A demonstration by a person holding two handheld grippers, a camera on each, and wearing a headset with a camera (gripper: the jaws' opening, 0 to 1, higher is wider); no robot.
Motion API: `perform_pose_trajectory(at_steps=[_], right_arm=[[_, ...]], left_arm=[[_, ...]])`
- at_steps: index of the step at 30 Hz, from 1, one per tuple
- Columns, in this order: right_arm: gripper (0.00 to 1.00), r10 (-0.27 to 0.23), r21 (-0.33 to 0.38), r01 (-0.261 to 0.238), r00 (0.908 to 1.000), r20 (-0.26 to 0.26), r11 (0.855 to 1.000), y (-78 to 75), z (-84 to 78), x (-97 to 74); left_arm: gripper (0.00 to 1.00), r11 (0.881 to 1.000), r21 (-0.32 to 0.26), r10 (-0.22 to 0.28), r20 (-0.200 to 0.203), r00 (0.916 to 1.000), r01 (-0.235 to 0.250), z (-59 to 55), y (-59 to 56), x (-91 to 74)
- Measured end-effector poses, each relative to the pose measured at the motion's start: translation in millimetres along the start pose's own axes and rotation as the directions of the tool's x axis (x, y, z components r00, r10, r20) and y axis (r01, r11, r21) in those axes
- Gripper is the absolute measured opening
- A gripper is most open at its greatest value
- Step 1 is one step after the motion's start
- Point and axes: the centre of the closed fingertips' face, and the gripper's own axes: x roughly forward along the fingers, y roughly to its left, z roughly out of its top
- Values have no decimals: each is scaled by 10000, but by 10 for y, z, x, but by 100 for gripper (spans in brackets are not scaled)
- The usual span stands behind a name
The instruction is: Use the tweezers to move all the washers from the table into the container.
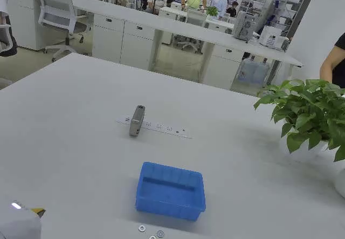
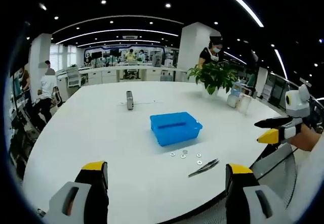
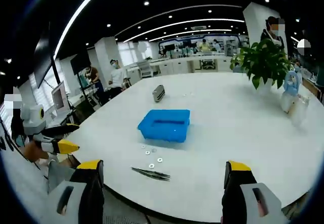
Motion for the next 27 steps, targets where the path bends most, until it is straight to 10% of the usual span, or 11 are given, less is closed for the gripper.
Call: perform_pose_trajectory(at_steps=[27], right_arm=[[99, -23, -61, 22, 9999, -121, 10000, -2, -34, 31]], left_arm=[[99, 9988, 414, -250, -236, 9994, 259, -11, -45, 26]])
